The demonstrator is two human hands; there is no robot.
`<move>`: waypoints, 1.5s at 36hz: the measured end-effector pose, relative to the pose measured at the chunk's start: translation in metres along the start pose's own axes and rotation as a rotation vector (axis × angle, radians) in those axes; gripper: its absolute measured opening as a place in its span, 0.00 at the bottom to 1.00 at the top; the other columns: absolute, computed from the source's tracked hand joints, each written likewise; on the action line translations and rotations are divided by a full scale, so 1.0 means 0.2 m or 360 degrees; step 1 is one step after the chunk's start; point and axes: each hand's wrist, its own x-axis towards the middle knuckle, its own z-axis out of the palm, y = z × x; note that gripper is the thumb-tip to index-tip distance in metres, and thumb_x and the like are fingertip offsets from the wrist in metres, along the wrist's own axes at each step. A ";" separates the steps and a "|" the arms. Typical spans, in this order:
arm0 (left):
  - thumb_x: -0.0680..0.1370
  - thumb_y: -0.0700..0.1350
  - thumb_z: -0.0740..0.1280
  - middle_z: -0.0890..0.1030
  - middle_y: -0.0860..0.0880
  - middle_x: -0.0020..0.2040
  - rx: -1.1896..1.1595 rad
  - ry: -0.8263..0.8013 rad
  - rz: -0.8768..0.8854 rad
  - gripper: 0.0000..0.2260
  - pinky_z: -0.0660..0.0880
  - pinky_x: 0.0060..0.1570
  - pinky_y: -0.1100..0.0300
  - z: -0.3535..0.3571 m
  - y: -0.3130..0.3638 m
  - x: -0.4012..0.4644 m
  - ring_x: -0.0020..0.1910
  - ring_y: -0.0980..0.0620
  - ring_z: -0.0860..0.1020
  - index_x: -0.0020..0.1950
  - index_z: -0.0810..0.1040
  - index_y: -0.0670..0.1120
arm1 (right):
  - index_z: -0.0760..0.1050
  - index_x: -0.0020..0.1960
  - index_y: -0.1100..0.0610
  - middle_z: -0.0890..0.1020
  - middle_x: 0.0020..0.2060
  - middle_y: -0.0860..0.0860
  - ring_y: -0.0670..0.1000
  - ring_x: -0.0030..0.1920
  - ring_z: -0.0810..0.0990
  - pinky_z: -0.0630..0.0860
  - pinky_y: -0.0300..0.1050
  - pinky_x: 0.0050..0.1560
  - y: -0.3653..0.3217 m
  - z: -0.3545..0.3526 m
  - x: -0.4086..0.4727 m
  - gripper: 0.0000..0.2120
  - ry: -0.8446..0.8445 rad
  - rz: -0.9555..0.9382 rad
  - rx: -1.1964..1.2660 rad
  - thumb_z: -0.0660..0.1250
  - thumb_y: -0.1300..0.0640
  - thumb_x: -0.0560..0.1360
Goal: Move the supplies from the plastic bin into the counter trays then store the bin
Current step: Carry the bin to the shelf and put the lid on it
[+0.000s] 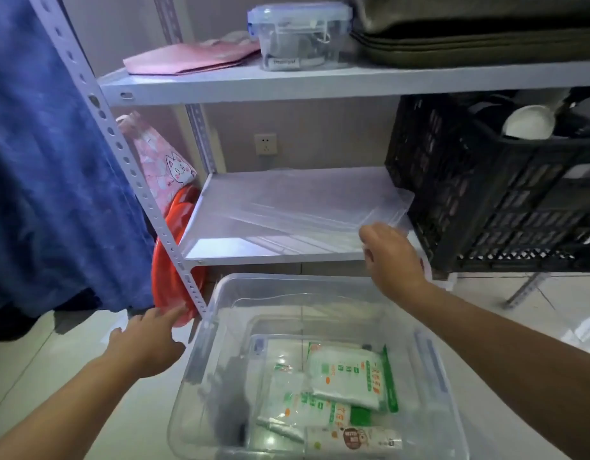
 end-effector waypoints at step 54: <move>0.81 0.55 0.63 0.82 0.36 0.59 -0.0559 0.0185 0.0011 0.21 0.76 0.57 0.44 0.27 0.16 0.53 0.58 0.34 0.79 0.68 0.76 0.43 | 0.71 0.71 0.49 0.77 0.65 0.57 0.61 0.62 0.76 0.71 0.50 0.62 0.44 0.37 -0.39 0.24 -0.0509 0.1283 0.0405 0.64 0.61 0.75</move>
